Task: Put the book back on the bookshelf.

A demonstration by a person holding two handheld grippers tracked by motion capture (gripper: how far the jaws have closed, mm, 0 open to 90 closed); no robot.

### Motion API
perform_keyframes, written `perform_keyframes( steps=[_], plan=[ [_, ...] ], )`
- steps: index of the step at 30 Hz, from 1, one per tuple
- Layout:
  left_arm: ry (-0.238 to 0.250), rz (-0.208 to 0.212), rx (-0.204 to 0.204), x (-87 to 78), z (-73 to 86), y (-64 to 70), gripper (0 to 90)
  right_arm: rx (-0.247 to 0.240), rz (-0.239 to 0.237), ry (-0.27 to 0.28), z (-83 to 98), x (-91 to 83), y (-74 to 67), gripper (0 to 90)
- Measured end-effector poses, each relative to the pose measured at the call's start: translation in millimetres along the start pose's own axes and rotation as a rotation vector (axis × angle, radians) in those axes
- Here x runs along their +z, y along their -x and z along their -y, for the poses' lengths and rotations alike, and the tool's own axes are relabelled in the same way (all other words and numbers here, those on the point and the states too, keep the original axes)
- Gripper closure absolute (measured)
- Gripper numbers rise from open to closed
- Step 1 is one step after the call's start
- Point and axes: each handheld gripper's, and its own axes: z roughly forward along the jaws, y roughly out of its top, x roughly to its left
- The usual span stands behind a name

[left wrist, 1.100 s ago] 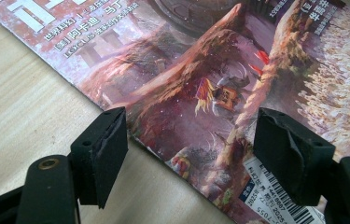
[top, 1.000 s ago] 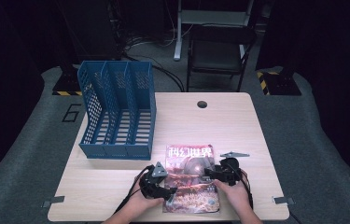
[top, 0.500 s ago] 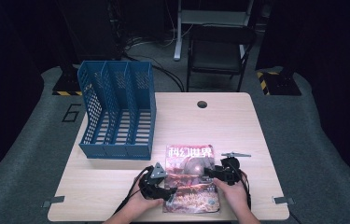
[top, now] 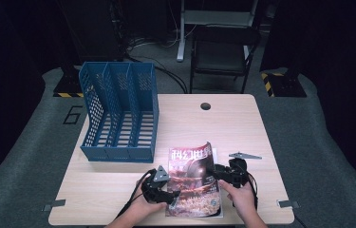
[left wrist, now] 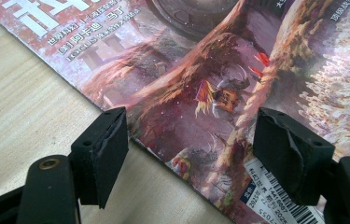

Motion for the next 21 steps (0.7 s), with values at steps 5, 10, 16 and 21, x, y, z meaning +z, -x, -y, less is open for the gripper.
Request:
perform_keyframes(
  steps=[5, 10, 16, 21],
  plan=[
    [0.002, -0.001, -0.001, -0.1, 0.3, 0.1, 26.5, -0.008, -0.008, -0.054, 2.1, 9.8, -1.7, 48.4],
    [0.013, -0.008, 0.000, 0.5, 1.1, 0.4, 26.5, -0.035, 0.048, -0.115, 3.0, 23.0, 1.5, 48.3],
    [0.017, 0.001, -0.005, 0.0, 2.3, 0.3, 26.5, -0.023, 0.045, -0.144, 3.5, 28.7, 4.4, 48.3],
    [0.029, -0.008, -0.004, 0.5, 3.3, 0.5, 26.5, -0.051, 0.024, -0.163, 5.0, 33.2, 4.5, 48.2]
  ],
)
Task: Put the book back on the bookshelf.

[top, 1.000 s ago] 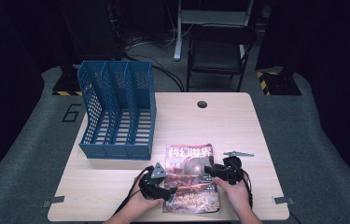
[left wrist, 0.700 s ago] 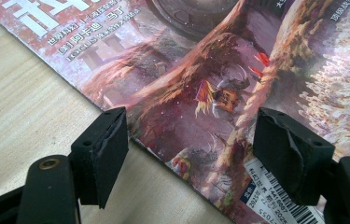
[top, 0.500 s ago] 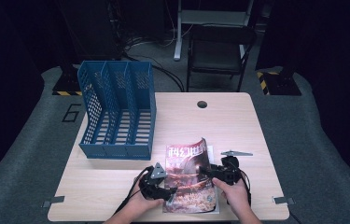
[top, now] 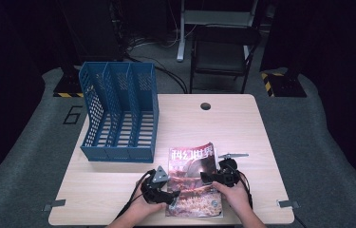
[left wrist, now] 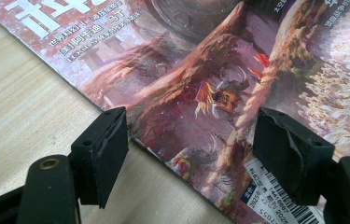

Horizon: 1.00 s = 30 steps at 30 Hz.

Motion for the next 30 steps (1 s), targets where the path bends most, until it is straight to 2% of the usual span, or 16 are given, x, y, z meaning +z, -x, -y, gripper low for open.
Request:
perform_keyframes(
  steps=[1, 3, 7, 12, 14, 25, 26, 27, 28, 30],
  plan=[
    [0.000, 0.000, 0.003, -0.1, 0.0, -0.2, 26.5, 0.001, -0.003, -0.016, 0.4, 0.9, -1.6, 48.3],
    [0.006, -0.001, -0.004, 0.2, 0.3, 0.3, 26.5, -0.027, 0.003, -0.018, 0.9, 2.2, -3.6, 48.3],
    [0.009, -0.003, -0.006, 0.2, 0.7, 0.6, 26.5, -0.023, -0.003, -0.029, 1.0, 2.3, -5.1, 48.6],
    [0.005, 0.006, -0.008, -0.3, 0.9, 0.3, 26.5, -0.034, -0.003, -0.033, 0.7, 1.6, -1.5, 55.6],
    [0.006, 0.005, -0.008, -0.3, 1.0, 0.3, 26.5, -0.012, -0.006, -0.039, 0.8, 0.9, -1.3, 57.9],
    [0.015, -0.003, -0.006, 0.1, 1.8, 0.5, 26.5, -0.029, -0.006, -0.033, 0.8, 1.2, 1.0, 61.0],
    [0.014, -0.003, -0.007, 0.0, 1.8, 0.6, 26.5, -0.027, -0.008, -0.036, 0.7, 1.0, 1.6, 61.8],
    [0.014, -0.003, -0.007, 0.0, 1.8, 0.5, 26.5, -0.004, -0.014, -0.046, 0.9, 0.3, 0.9, 62.6],
    [0.013, -0.002, -0.002, 0.0, 1.7, 0.3, 26.5, -0.016, -0.017, -0.043, 0.6, 0.4, 2.7, 63.2],
    [0.013, -0.003, -0.004, 0.0, 1.8, 0.4, 26.5, -0.001, -0.024, -0.047, 0.5, 0.1, 3.3, 64.5]
  ],
)
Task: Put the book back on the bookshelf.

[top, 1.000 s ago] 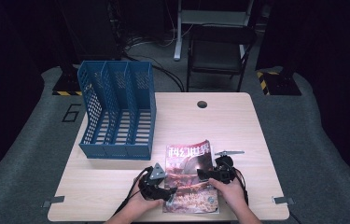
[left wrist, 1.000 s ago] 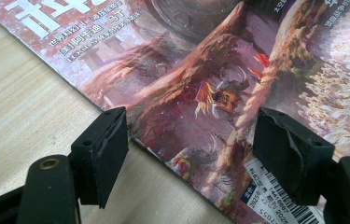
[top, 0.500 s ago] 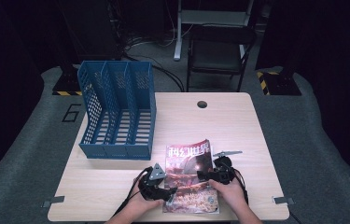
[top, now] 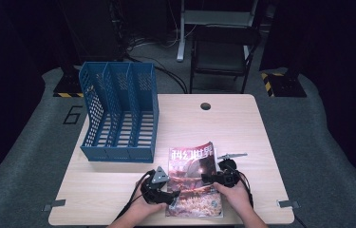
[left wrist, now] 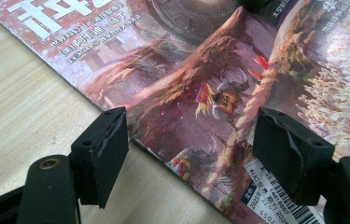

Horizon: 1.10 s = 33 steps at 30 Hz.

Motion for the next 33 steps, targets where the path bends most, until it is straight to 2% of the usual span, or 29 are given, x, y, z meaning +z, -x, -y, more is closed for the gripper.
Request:
perform_keyframes(
  steps=[3, 6, 8, 15, 24, 28, 33],
  plan=[
    [0.002, 0.000, -0.002, 0.1, 0.1, 0.1, 26.5, -0.002, -0.008, -0.004, -0.3, -0.1, 2.2, 66.9],
    [0.002, 0.000, -0.002, 0.1, 0.1, 0.1, 26.5, 0.045, -0.025, -0.028, -0.4, -1.3, 1.1, 69.3],
    [0.002, 0.000, -0.002, 0.1, 0.1, 0.1, 26.5, 0.044, -0.027, -0.027, -0.4, -1.4, 1.0, 70.8],
    [0.001, 0.000, -0.002, 0.0, 0.2, 0.1, 26.5, 0.006, -0.028, -0.006, -0.5, -1.9, 1.4, 75.5],
    [0.002, 0.001, -0.003, 0.1, -0.1, -0.1, 26.5, -0.052, -0.009, 0.016, -0.1, -5.1, -6.2, 80.6],
    [-0.010, 0.009, 0.002, -0.7, -1.0, -1.4, 26.5, -0.045, -0.019, 0.024, 0.0, -7.3, -8.1, 82.6],
    [0.001, 0.012, -0.008, -0.1, -0.7, -1.7, 26.6, -0.054, -0.043, 0.050, 0.5, -10.0, -8.9, 84.9]
  ],
)
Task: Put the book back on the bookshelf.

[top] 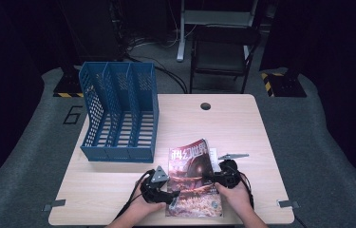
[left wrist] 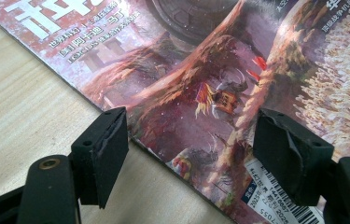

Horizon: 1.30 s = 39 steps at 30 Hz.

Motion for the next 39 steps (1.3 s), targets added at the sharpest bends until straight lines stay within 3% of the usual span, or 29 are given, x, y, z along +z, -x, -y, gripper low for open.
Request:
perform_keyframes(
  steps=[4, 5, 11, 16, 19, 24, 29, 39],
  plan=[
    [0.000, -0.011, 0.000, 0.1, -0.6, -0.1, 26.5, -0.009, -0.006, 0.019, 0.2, -1.9, -2.3, 85.7],
    [-0.015, 0.003, 0.001, -1.0, -1.4, -1.2, 26.5, -0.014, -0.009, 0.025, 0.4, -2.5, -3.3, 85.8],
    [-0.005, 0.027, -0.074, -1.7, -3.1, -7.1, 26.5, -0.046, -0.011, 0.061, 1.7, -6.2, -7.8, 86.0],
    [-0.019, 0.022, -0.054, -1.6, -4.5, -9.5, 25.1, -0.051, -0.014, 0.087, 2.7, -9.5, -10.5, 86.1],
    [-0.010, 0.036, -0.076, -1.1, -5.3, -9.3, 21.9, -0.061, -0.014, 0.108, 3.4, -12.7, -13.5, 86.1],
    [-0.006, 0.044, -0.078, -0.1, -7.6, -10.9, 18.1, -0.071, -0.011, 0.134, 4.9, -18.1, -17.2, 86.1],
    [0.001, 0.078, -0.137, 2.5, -8.1, -15.1, 15.6, -0.092, -0.035, 0.180, 5.5, -24.2, -20.9, 86.2],
    [0.017, 0.141, -0.169, 8.3, -13.2, -22.3, 15.0, -0.108, -0.056, 0.217, 8.0, -29.2, -24.7, 86.2]
  ],
)
